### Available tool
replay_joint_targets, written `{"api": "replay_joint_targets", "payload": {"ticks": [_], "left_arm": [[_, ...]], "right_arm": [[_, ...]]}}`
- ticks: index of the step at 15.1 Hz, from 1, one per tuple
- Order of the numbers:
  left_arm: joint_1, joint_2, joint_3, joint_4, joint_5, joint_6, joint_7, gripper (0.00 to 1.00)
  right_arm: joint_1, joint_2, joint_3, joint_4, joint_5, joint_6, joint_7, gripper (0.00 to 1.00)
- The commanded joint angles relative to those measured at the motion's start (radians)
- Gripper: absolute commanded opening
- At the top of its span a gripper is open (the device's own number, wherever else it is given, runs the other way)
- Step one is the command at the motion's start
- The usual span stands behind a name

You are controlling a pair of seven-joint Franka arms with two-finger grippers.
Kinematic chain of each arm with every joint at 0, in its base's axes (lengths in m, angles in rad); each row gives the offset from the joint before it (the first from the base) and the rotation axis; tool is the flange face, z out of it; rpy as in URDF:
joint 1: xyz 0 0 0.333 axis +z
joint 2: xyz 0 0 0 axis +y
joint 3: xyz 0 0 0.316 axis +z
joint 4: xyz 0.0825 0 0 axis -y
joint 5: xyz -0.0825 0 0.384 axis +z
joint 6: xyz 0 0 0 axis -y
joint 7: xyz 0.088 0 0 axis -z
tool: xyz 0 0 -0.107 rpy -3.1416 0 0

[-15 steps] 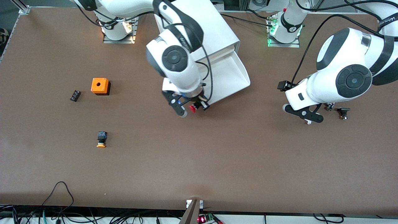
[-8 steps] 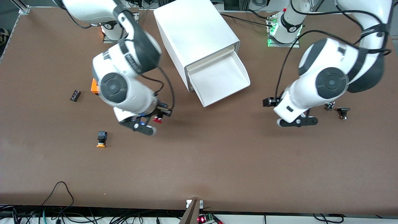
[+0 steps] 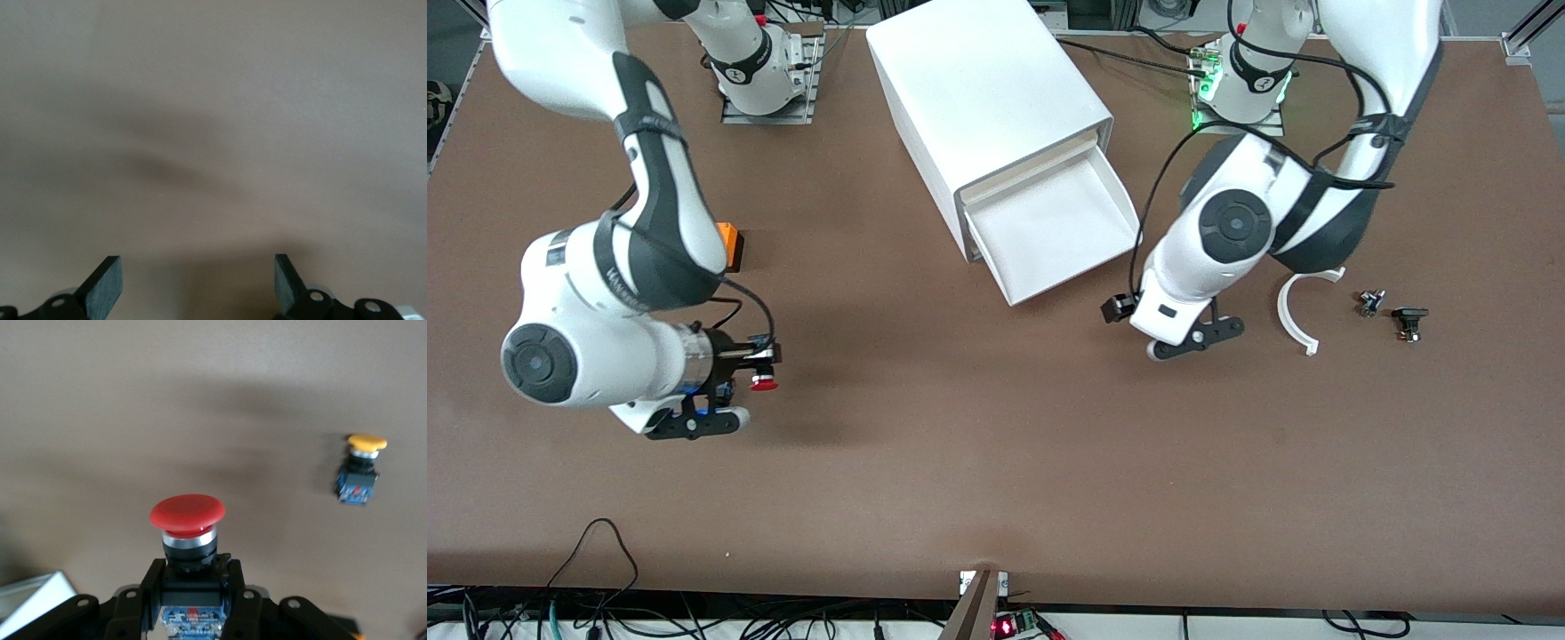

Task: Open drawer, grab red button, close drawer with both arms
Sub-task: 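Carry the red button to the table while the left gripper closes the drawer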

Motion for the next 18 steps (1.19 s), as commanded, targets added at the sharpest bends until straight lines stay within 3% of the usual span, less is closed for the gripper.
{"api": "replay_joint_targets", "payload": {"ticks": [1,5,14,16,18], "left_arm": [[-0.012,-0.018,-0.005,-0.098,0.033,0.12,-0.114,1.0],[-0.067,-0.017,-0.003,-0.144,0.033,0.171,-0.202,1.0],[-0.098,-0.012,-0.005,-0.175,0.035,0.172,-0.223,1.0],[-0.116,-0.015,-0.005,-0.193,0.035,0.171,-0.242,1.0],[-0.127,-0.021,-0.005,-0.207,0.035,0.169,-0.268,1.0]], "right_arm": [[-0.031,-0.021,0.011,-0.136,0.009,0.114,-0.116,0.0],[-0.056,-0.015,0.013,-0.268,0.012,0.294,-0.161,0.0],[-0.079,0.084,0.011,-0.327,0.005,0.47,-0.109,0.0],[-0.078,0.089,0.011,-0.322,0.0,0.475,-0.092,0.23],[-0.073,0.088,0.011,-0.317,-0.002,0.474,-0.075,0.6]]}}
